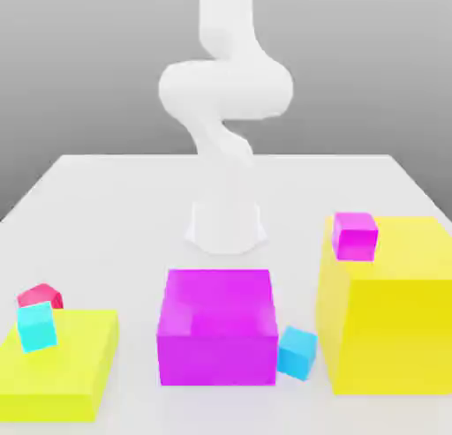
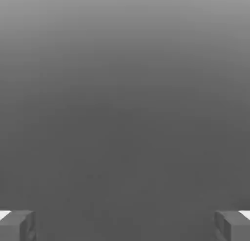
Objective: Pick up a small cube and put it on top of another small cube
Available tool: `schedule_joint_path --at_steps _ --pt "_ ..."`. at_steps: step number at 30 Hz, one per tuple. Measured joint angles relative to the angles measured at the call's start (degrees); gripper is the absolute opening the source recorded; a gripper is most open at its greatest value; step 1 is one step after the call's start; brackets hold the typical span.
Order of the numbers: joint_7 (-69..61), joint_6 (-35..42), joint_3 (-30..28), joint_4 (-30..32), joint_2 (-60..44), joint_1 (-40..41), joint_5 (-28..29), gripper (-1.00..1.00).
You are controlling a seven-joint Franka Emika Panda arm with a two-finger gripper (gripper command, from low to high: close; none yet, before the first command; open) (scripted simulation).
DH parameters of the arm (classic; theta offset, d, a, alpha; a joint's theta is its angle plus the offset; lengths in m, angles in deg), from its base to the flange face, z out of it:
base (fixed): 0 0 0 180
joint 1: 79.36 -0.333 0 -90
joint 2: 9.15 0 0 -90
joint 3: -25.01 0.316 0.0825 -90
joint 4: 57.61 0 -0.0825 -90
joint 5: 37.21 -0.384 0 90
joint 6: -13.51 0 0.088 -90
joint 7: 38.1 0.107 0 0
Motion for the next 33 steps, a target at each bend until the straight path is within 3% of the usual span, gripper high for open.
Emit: schedule_joint_path --at_steps 11,21,28,33 --pt "29.4 -9.9 0.7 7.6 -18.6 18.7 3.6 0.0" --pt "54.3 -18.8 -3.4 14.4 -35.2 31.1 4.9 0.0" --pt "66.6 -25.2 -6.8 19.2 -46.7 38.5 -1.4 0.0" --pt "65.9 -32.8 -4.8 18.4 -56.6 40.6 -5.8 0.0"
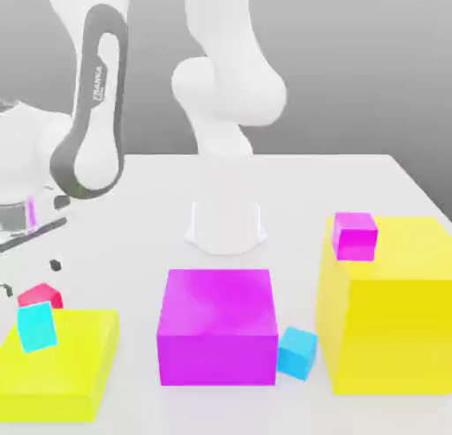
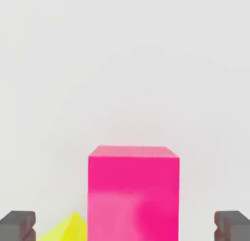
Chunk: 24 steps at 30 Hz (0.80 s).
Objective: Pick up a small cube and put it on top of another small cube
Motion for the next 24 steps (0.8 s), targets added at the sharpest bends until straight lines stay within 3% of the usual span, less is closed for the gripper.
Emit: schedule_joint_path --at_steps 1,2,10,15,22,24 --pt "-0.3 -1.7 0.6 -0.4 -2.1 0.5 -0.5 0.0" --pt "-0.6 -3.0 1.1 -0.7 -3.7 0.9 -0.8 -1.0" --pt "-0.4 -2.2 0.9 -0.4 -2.6 0.8 -0.5 -1.0" --pt "1.9 5.7 -0.7 1.2 7.0 -0.3 2.8 -1.0" --pt "-9.3 22.2 3.7 -6.9 15.4 -7.7 5.1 -1.0" --pt "-12.0 23.9 4.0 -8.5 15.5 -10.5 5.1 -1.0"
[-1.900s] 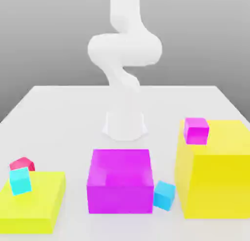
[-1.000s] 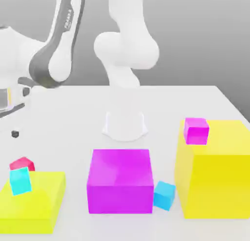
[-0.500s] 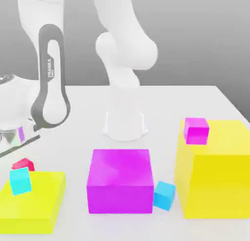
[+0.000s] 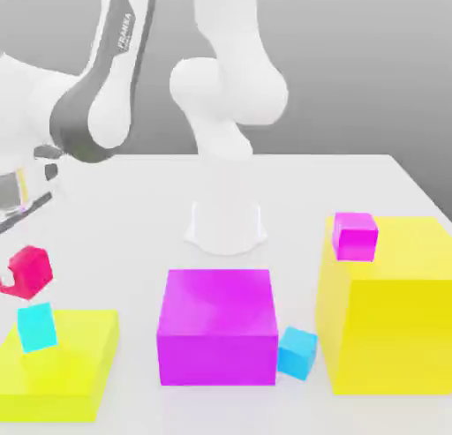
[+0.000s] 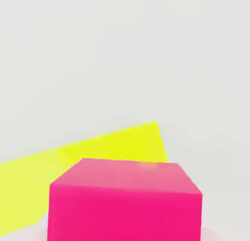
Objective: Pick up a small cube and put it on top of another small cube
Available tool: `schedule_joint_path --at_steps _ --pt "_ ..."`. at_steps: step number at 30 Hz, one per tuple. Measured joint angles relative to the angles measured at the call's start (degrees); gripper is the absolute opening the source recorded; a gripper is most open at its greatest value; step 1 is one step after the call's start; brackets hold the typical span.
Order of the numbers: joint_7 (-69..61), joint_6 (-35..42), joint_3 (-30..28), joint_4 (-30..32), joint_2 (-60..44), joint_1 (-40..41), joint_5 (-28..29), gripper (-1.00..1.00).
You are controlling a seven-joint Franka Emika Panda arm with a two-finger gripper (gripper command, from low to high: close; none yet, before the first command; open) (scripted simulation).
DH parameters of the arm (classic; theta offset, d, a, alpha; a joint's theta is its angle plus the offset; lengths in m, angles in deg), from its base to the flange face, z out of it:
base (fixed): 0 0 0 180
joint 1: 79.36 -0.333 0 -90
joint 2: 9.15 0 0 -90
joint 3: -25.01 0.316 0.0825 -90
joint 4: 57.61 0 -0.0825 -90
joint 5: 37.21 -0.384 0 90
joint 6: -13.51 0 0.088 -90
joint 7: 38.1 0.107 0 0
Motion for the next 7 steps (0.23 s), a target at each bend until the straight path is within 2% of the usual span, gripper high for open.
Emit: schedule_joint_path --at_steps 3,4,7 --pt "-0.9 -5.0 -1.2 0.3 -4.7 -0.5 -0.2 -1.0" --pt "-1.1 -6.6 -1.3 0.5 -6.2 -0.3 -0.3 1.0" --pt "-1.1 -6.6 -1.3 0.5 -6.2 -0.3 -0.3 1.0"
